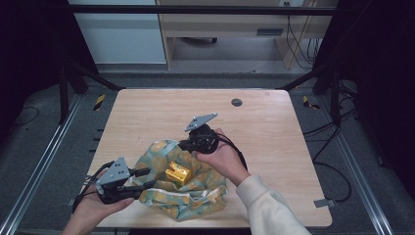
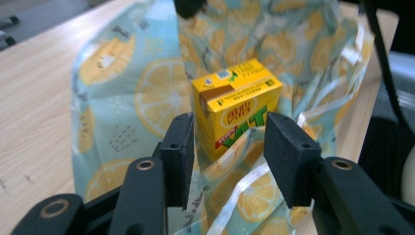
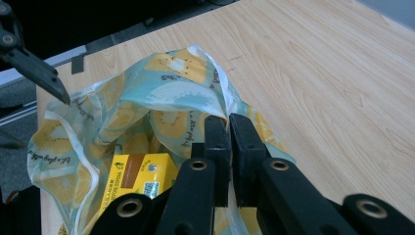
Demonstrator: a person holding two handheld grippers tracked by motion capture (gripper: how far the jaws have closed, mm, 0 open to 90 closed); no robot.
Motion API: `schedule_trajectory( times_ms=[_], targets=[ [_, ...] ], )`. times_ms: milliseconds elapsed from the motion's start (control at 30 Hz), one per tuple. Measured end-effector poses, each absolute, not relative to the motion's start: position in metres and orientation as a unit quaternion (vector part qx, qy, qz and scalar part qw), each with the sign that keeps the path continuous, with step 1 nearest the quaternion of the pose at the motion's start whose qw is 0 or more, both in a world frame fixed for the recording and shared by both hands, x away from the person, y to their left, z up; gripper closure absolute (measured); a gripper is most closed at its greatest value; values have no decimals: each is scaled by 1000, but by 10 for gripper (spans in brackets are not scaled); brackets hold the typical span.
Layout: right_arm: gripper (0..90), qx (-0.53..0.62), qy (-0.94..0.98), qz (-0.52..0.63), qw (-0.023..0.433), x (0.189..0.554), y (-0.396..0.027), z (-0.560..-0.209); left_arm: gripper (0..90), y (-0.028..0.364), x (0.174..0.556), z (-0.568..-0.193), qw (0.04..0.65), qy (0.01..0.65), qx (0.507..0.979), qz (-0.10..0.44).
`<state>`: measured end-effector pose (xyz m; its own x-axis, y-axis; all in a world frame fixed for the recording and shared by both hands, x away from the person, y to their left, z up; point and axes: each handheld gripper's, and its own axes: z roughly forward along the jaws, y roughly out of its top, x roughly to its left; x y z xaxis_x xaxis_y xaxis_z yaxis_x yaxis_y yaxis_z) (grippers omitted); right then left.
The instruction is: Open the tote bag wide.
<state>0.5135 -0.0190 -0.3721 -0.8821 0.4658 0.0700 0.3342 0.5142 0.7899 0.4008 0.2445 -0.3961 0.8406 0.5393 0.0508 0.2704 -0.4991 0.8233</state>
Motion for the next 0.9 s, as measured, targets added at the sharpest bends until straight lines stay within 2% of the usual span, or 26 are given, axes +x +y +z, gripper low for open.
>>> schedule_trajectory(
  times_ms=[233,600,900],
  targets=[
    [865,233,864,442,69,513,-20,-374,554,221,416,-429,395,213,882,142],
    [868,234,863,443,70,517,-21,-377,550,215,425,-453,355,206,901,142],
    [873,242,862,440,73,523,-21,-384,700,214,420,-461,336,189,913,134]
  ],
)
